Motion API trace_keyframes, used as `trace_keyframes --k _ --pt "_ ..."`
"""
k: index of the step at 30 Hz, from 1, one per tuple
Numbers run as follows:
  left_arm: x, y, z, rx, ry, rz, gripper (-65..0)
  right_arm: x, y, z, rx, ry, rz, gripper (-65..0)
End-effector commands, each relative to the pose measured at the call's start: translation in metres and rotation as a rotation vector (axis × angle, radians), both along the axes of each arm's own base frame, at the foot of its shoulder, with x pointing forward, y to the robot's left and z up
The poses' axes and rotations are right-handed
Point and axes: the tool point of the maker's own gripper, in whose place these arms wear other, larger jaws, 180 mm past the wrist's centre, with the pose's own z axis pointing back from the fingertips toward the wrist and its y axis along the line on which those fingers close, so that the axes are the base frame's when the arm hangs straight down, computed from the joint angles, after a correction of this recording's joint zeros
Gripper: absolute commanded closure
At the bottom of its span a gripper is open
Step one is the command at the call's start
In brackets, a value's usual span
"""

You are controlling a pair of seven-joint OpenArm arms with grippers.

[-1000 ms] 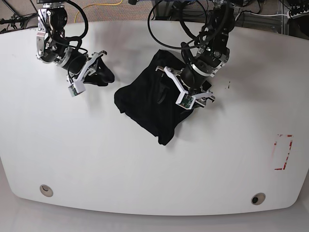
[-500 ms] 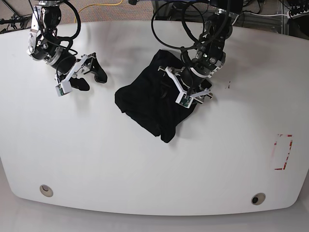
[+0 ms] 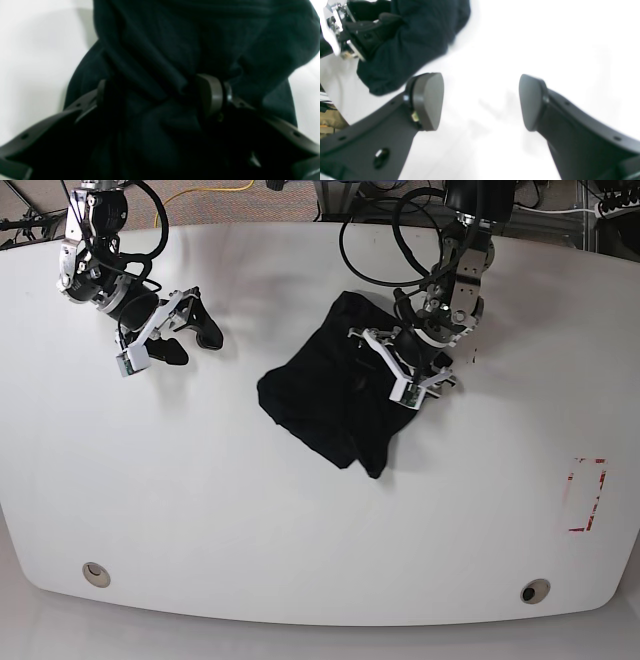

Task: Fold the T-shirt properly
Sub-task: 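Drag the folded black shirt with the left gripper to the table's edge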

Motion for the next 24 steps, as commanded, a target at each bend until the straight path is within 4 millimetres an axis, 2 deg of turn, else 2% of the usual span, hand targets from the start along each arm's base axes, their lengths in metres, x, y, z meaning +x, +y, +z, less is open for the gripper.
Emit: trace_keyframes --k 1,4,6,9,12,24 --pt "-0.013 0.047 -0.027 0.131 0.12 0.083 -40.1 0.006 0.0 0.015 0.016 -0.055 0.008 -43.8" --pt "-0.012 0.076 -0.029 0.147 0.145 0.154 -40.1 0.006 0.0 0.015 0.016 -0.055 0.008 -43.8" --pt "-0.014 0.088 -0.03 0.155 0.152 0.181 -40.1 0.006 0.001 0.015 0.017 -0.055 0.009 -43.8" --pt "-0.026 0.116 -0.036 0.186 0.176 0.226 -40.1 0.006 0.001 0.015 0.017 -0.055 0.009 -43.8" --pt "-0.031 0.157 -0.027 0.246 0.16 0.277 -40.1 0.006 0.001 0.015 0.017 -0.055 0.009 -43.8" --pt "-0.058 0.271 -0.005 0.4 0.183 0.301 -40.1 0.002 0.002 0.015 0.015 -0.05 0.014 -43.8"
